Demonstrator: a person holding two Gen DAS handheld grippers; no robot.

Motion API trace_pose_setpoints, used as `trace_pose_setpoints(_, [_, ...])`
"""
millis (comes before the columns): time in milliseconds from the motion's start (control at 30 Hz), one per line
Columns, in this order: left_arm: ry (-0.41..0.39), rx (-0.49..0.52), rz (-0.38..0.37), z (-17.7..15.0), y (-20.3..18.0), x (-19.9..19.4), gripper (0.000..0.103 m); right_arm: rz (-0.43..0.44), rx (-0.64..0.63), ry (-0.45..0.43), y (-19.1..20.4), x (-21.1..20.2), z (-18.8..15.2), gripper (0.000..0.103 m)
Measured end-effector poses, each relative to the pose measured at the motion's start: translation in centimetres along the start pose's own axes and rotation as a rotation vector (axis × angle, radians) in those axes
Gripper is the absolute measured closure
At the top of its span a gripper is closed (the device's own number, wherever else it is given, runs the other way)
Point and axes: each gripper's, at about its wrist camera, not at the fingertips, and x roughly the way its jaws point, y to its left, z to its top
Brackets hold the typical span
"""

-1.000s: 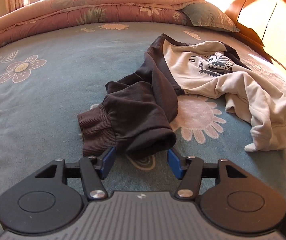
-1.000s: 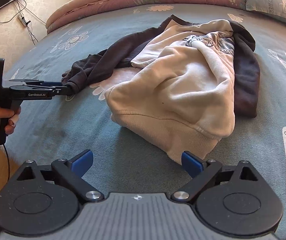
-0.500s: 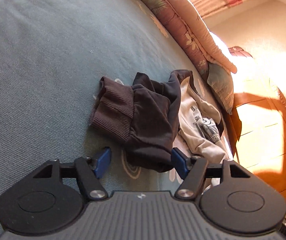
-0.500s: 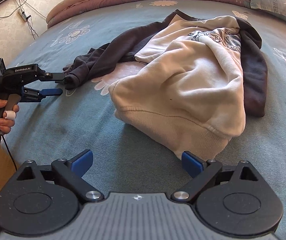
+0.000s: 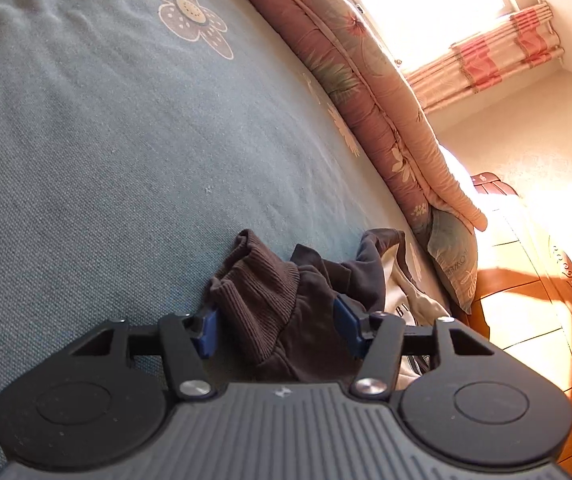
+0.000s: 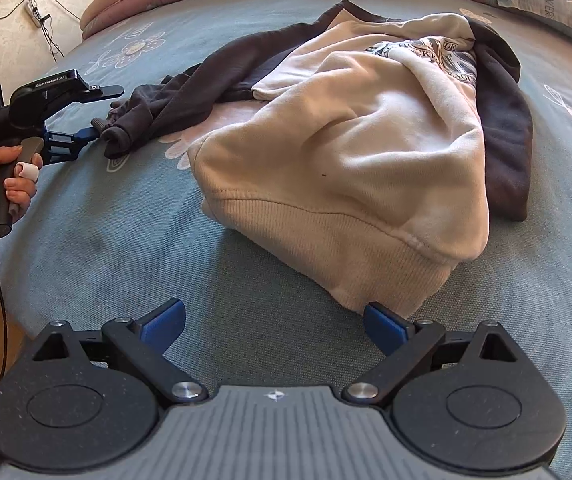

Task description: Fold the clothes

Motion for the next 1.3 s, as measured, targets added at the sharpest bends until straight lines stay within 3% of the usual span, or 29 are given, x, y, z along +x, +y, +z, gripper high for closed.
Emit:
trace_pose_setpoints(167, [-0.062,0.067,0.073,1.8,-0.8,-1.5,0.092,0.005,0.030,0.016,-0.4,0.7,-0.6,0.005])
trace_pose_setpoints(433, [-0.160,0.175,0.189,4.7,-2.0,-4.0,0.095,0.022,0.057,-0.011,-0.9,-0.4,-0.2,0.005])
trace_pose_setpoints(633, [-0.317,0.280,0.325,11.3,-2.6,-9.3,0.095,0.046,0.066,-0.040,-1.1,-1.2,0.3,0.003])
trace_pose_setpoints(800, [-0.402,0.308,0.411,14.5,-2.2,-12.2,0.095,0.062,0.098,-0.052,-1.2,-1.2,1.0,0.003])
trace_pose_setpoints(1100, [-0.525,0.380,0.445,13.4,-1.8,-13.4,0.095,0.036,0.106,-0.066,-1.2,-1.0,1.8,0.003])
trace_pose_setpoints(1300, [-0.438,0.350,0.536,12.1,1.1,-12.3,0.094,0.024,0.085,-0.057,-1.1,-1.0,1.9,0.003])
